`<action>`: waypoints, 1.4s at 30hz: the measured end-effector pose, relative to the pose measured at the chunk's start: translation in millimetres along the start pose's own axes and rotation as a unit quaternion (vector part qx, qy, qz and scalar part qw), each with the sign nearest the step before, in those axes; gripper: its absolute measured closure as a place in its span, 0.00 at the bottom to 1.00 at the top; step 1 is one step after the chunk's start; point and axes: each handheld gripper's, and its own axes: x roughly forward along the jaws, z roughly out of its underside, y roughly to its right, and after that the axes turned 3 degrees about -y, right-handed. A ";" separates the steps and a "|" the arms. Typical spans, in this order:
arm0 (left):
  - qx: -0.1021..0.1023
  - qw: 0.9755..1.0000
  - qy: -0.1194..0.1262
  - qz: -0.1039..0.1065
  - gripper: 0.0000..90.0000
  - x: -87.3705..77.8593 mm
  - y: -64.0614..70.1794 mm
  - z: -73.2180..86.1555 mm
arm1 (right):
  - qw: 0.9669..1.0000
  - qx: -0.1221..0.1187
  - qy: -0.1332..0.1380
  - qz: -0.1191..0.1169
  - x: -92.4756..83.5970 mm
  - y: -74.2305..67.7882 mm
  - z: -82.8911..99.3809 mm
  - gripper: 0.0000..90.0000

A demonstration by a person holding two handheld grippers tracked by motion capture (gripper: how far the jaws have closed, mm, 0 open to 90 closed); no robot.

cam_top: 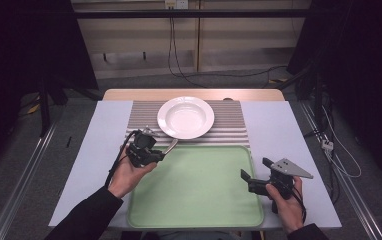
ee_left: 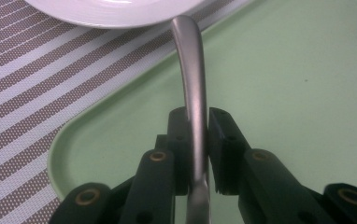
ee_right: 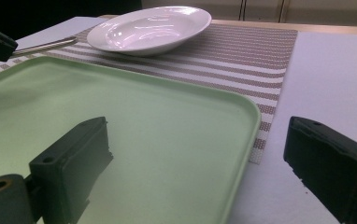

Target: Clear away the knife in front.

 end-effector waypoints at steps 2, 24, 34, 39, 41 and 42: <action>0.002 1.000 -0.002 -0.002 0.89 1.2 1.8 2.0 | 1.000 -0.001 0.000 0.000 -0.2 -0.3 -0.1 0.08; -0.016 0.999 -0.046 0.025 0.89 36.3 14.3 19.9 | 1.000 0.001 -0.003 -0.002 -0.3 -0.6 0.4 0.08; -0.022 0.998 -0.051 0.029 0.88 35.0 14.5 21.4 | 1.000 -0.002 -0.002 -0.003 0.1 -0.8 0.2 0.08; -0.026 0.998 -0.054 0.034 0.88 32.2 13.9 24.8 | 1.000 -0.001 -0.003 -0.002 0.1 -0.4 0.3 0.08; -0.023 0.998 -0.051 0.034 0.88 31.4 13.9 26.7 | 1.000 0.000 -0.002 -0.001 0.1 -0.6 0.3 0.08; -0.023 0.998 -0.050 0.036 0.88 31.1 13.7 27.4 | 1.000 0.000 -0.002 -0.001 0.1 -0.7 0.2 0.08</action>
